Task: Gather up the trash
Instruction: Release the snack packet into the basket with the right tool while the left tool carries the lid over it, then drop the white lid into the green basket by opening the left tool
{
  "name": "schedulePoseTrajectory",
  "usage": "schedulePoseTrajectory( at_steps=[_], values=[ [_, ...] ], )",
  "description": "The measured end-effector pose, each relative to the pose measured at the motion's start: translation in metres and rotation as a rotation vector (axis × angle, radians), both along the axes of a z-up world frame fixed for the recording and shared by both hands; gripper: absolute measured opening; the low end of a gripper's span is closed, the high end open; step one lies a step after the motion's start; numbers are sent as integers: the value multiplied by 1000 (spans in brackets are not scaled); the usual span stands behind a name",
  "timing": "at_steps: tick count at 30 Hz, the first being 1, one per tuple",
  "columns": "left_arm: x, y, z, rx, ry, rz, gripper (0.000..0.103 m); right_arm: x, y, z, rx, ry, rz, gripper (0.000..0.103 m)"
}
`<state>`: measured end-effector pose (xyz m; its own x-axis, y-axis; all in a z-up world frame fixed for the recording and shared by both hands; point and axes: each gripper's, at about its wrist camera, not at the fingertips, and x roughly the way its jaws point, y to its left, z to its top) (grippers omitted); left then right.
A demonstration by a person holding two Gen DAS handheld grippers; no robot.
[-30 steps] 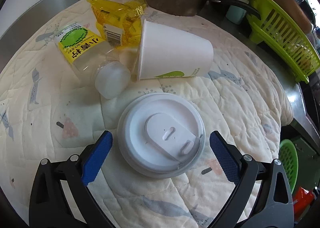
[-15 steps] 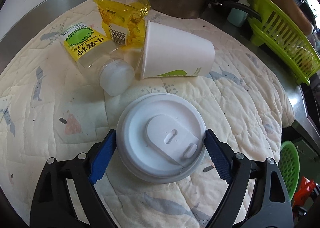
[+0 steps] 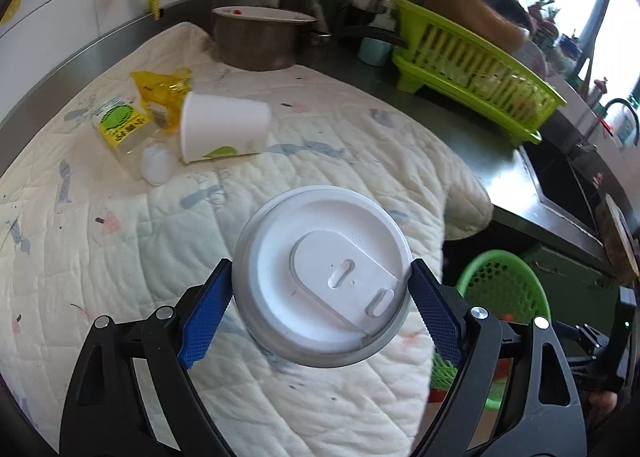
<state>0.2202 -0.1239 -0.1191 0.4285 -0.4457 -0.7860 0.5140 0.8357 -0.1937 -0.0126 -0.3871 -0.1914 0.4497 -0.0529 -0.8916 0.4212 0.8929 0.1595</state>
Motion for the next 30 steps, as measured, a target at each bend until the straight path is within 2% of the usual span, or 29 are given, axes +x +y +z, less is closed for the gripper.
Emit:
schedulePoseTrajectory(
  at_steps=[6, 9, 17, 19, 23, 25, 30],
  values=[
    [-56, -57, -2, -19, 17, -149, 86, -29, -9, 16, -18, -45, -18, 85],
    [-84, -91, -14, -8, 44, -224, 86, -46, -12, 29, -35, -71, -22, 85],
    [-130, -154, -45, 51, 97, -339, 88, -80, -19, 50, -48, -128, -36, 86],
    [-137, -163, -50, 74, 100, -349, 88, -86, -20, 54, -47, -139, -37, 86],
    [-144, -169, -54, 74, 119, -358, 89, -93, -22, 58, -49, -151, -38, 86],
    [-144, -166, -51, 52, 123, -362, 93, -92, -22, 59, -47, -156, -38, 86],
    [-141, -161, -43, 51, 104, -351, 94, -85, -21, 61, -48, -162, -22, 86]
  ],
)
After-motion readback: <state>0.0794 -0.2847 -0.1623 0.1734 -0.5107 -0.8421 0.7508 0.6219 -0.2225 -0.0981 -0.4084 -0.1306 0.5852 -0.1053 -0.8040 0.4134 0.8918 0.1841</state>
